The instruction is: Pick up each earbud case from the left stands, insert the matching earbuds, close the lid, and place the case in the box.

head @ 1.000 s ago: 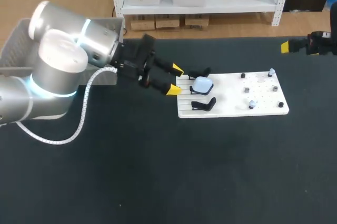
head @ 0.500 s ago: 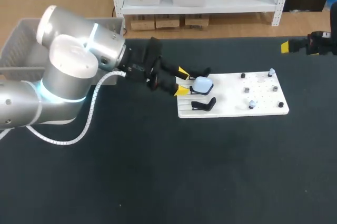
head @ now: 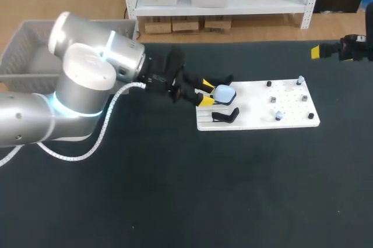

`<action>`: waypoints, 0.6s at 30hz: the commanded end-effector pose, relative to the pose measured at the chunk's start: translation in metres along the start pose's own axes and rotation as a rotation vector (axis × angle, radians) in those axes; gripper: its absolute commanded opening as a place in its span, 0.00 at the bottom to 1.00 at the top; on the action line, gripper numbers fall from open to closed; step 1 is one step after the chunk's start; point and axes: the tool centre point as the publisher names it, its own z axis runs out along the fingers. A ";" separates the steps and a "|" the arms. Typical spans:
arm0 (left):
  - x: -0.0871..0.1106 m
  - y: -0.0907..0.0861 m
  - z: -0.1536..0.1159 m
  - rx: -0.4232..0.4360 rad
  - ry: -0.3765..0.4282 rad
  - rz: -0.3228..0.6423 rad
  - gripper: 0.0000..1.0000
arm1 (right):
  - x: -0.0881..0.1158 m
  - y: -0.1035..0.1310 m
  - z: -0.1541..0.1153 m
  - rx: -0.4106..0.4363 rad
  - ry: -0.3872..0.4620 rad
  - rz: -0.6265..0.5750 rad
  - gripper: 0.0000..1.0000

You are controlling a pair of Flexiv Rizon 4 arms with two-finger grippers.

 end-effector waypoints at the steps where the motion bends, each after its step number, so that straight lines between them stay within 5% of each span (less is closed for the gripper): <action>1: 0.001 0.005 0.006 0.004 0.001 0.001 0.52 | 0.000 0.000 0.000 0.001 0.000 0.000 1.00; 7: -0.001 0.009 0.009 0.006 0.005 0.001 0.64 | 0.000 0.000 0.000 0.001 0.000 0.000 1.00; 18: -0.002 0.016 0.013 0.011 0.007 0.001 0.59 | 0.000 0.000 0.000 0.001 0.000 0.000 1.00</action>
